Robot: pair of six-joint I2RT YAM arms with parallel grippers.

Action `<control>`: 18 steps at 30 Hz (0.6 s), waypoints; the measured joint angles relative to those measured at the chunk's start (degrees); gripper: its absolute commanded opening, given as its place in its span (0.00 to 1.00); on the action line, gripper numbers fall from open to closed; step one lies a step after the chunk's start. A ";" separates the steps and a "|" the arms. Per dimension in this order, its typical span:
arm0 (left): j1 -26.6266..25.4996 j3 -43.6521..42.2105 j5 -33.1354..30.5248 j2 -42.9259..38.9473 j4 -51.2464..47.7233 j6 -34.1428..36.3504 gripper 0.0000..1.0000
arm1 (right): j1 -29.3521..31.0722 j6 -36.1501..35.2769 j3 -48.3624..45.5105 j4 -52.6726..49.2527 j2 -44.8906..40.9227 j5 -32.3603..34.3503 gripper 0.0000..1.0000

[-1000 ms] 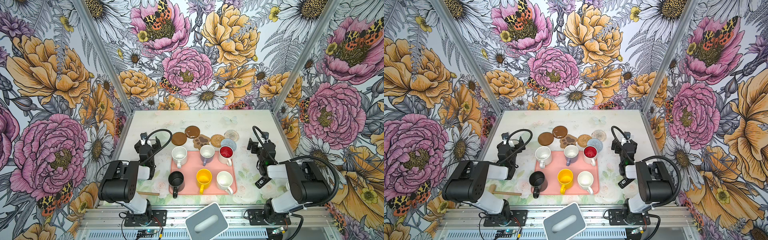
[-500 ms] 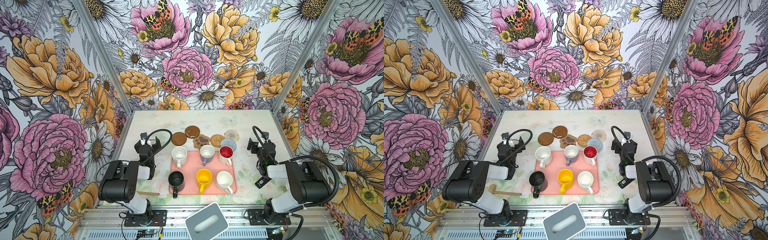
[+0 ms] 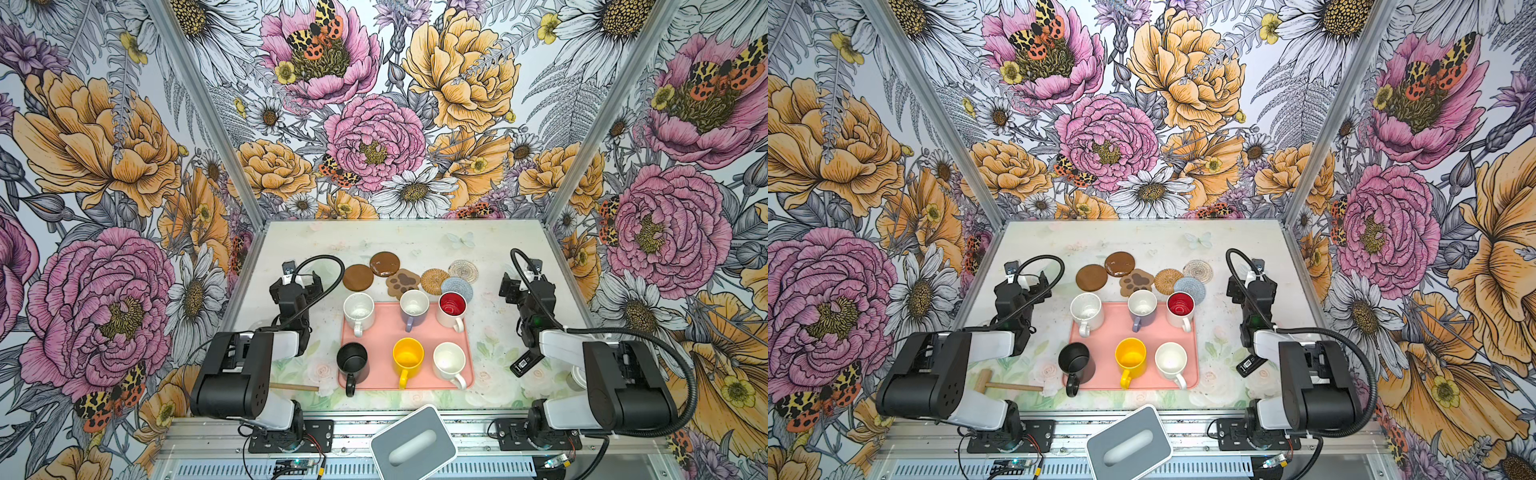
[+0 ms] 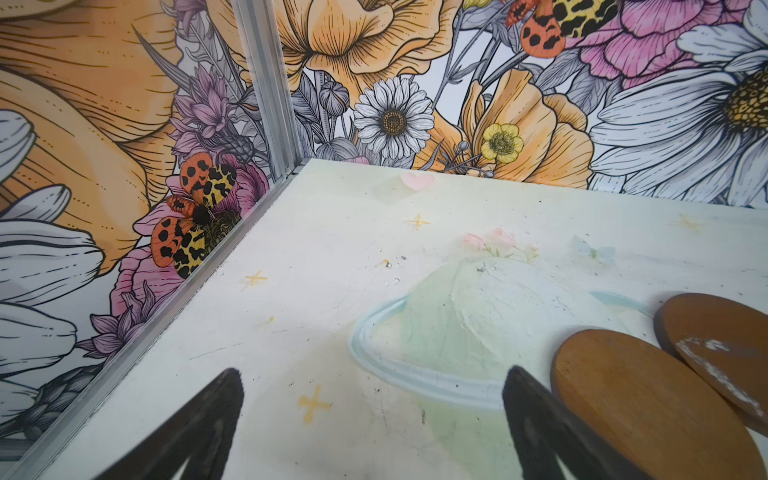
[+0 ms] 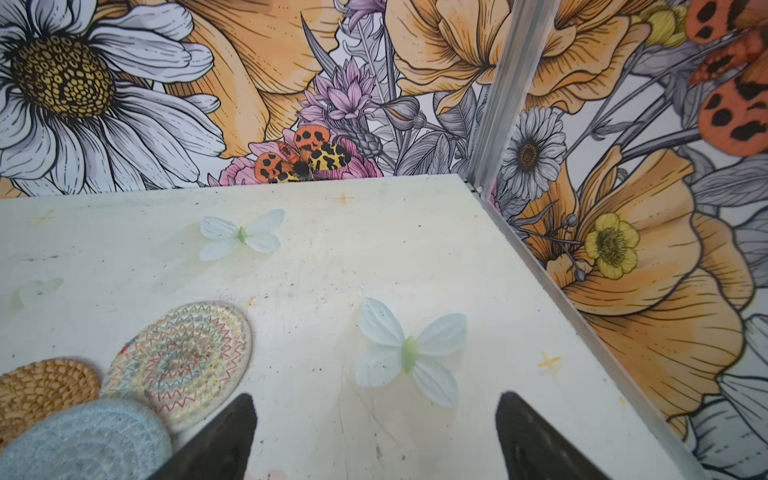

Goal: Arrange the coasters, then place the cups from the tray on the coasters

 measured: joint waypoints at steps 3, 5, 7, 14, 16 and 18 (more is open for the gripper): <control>-1.92 7.43 -0.24 -3.19 -10.54 -0.31 0.92 | 0.00 1.46 6.97 -9.51 -2.89 -0.79 0.71; -3.74 11.61 -0.33 -4.76 -16.65 -0.81 0.90 | 0.00 2.93 13.53 -17.88 -2.56 -2.49 0.59; -5.53 14.58 -0.11 -5.86 -22.29 -1.60 0.88 | 0.11 3.93 19.26 -25.22 -1.11 -4.66 0.50; -7.91 24.15 8.66 -7.32 -41.16 -6.91 0.81 | 3.32 6.97 34.67 -45.22 10.14 -14.08 0.36; -7.91 26.21 11.23 -7.48 -44.61 -8.52 0.80 | 4.52 7.56 38.16 -49.07 13.92 -15.82 0.36; -7.91 27.71 13.86 -7.58 -47.39 -10.19 0.78 | 5.33 8.46 42.14 -52.48 18.05 -17.51 0.34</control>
